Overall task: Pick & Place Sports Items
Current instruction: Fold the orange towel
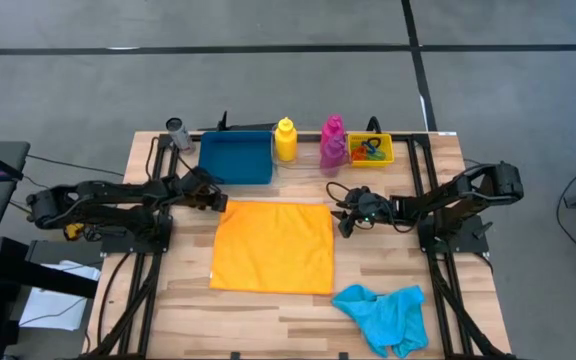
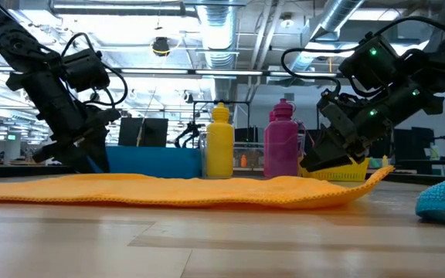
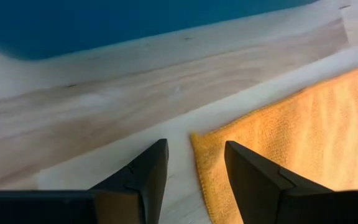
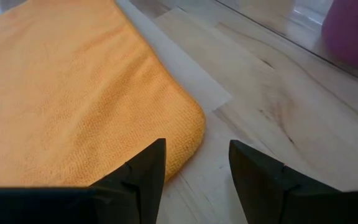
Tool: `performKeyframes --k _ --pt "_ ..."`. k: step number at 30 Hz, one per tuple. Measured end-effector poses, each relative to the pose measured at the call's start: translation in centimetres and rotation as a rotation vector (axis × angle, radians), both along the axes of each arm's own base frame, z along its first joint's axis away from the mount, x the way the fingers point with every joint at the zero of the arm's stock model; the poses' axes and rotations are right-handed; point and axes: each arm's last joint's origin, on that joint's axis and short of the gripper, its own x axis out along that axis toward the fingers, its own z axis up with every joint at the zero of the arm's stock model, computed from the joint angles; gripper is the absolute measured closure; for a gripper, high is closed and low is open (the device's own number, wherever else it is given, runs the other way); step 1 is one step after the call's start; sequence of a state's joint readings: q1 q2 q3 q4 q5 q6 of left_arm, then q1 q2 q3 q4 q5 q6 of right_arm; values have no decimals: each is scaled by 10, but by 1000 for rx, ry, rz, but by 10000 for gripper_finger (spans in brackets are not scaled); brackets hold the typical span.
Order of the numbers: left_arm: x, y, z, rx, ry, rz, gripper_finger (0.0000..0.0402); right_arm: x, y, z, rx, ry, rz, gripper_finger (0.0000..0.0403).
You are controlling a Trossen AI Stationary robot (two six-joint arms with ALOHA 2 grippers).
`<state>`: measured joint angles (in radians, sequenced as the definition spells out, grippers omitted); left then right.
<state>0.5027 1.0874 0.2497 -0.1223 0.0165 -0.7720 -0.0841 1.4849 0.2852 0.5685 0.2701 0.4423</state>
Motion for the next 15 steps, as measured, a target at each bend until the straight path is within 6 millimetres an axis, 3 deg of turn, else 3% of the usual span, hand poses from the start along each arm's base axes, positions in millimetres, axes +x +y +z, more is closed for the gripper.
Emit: performKeyframes --k 15 --pt "5 -8 1 -11 -22 -42 254 0 0 0 0 0 0 234"
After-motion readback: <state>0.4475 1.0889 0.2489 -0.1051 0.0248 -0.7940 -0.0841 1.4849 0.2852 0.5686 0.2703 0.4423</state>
